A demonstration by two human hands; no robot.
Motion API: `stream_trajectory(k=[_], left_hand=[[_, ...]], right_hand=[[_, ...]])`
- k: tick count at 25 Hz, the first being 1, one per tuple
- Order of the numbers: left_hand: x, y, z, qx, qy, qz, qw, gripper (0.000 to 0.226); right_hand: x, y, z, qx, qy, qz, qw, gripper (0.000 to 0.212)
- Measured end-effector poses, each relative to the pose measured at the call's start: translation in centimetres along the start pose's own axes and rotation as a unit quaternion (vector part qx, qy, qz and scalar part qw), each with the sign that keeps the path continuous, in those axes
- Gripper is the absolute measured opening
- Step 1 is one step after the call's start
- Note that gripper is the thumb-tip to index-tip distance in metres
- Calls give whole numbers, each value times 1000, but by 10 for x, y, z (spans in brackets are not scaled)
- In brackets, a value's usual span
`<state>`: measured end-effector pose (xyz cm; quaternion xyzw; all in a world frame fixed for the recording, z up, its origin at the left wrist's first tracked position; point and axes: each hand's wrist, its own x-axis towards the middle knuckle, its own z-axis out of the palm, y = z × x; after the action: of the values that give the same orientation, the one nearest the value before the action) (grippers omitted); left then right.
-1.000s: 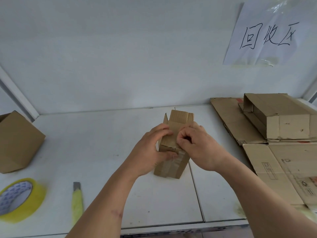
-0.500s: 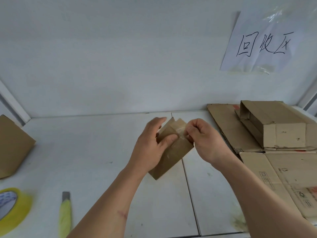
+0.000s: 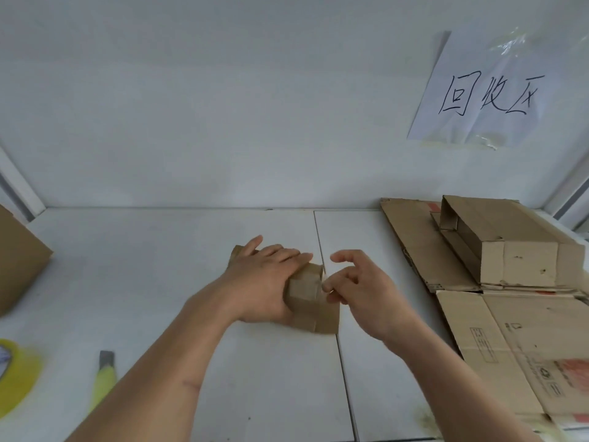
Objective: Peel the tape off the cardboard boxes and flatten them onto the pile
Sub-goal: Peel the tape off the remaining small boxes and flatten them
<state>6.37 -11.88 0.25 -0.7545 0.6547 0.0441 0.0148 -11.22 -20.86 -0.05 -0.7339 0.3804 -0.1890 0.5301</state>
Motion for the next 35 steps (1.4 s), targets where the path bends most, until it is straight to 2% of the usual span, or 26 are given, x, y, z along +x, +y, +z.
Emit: stream_trajectory(k=[2, 3, 5, 7, 8, 10, 12, 15, 18, 20, 22, 25, 29, 31, 32, 34, 35], left_hand=[[-4, 0, -5, 7, -45, 26, 999, 86], [-6, 0, -4, 6, -46, 34, 998, 81], [-11, -3, 0, -14, -29, 34, 999, 79], [-12, -8, 10, -28, 27, 28, 999, 77], [-14, -10, 16, -32, 64, 18, 997, 74], [-18, -13, 29, -54, 115, -10, 992, 67], [-21, -14, 36, -102, 106, -17, 989, 70], [-29, -14, 33, -211, 57, -21, 976, 92], [-29, -11, 34, -262, 62, -26, 963, 96], [-25, -6, 37, -270, 83, -20, 959, 88], [-20, -3, 39, -298, 91, -21, 950, 79], [-18, -4, 40, -370, 79, -31, 925, 66], [-23, -4, 37, -419, 49, -26, 906, 55], [-25, 0, 37, -454, 49, -32, 889, 58], [-25, 4, 38, -469, 75, -48, 879, 61], [-22, 10, 43, -473, 123, -106, 866, 84], [-21, 12, 43, -476, 118, -131, 861, 100]], right_hand=[[-7, 2, -13, -116, -57, -64, 990, 35], [-7, 6, -17, -181, -58, -99, 977, 40], [-3, 16, -17, -269, -56, -162, 948, 53], [2, 26, -12, -279, -102, -193, 935, 61], [4, 30, -9, -271, -119, -196, 935, 59], [9, 37, -7, -258, -108, -212, 936, 51], [12, 41, -6, -260, -76, -236, 933, 43], [15, 39, -4, -260, -46, -269, 926, 16], [14, 36, -2, -263, -33, -296, 918, 16], [13, 31, 0, -229, -48, -270, 934, 7], [11, 21, 1, -186, -61, -217, 956, 8], [14, 15, 4, -127, -58, -116, 983, 9], [23, 14, 6, -27, -31, -57, 998, 13], [25, 11, 4, -12, -31, -34, 999, 12], [25, 9, 3, -5, -30, -25, 999, 11], [22, 6, 3, -28, -39, -29, 998, 10], [21, 4, 3, -51, -44, -36, 997, 11]])
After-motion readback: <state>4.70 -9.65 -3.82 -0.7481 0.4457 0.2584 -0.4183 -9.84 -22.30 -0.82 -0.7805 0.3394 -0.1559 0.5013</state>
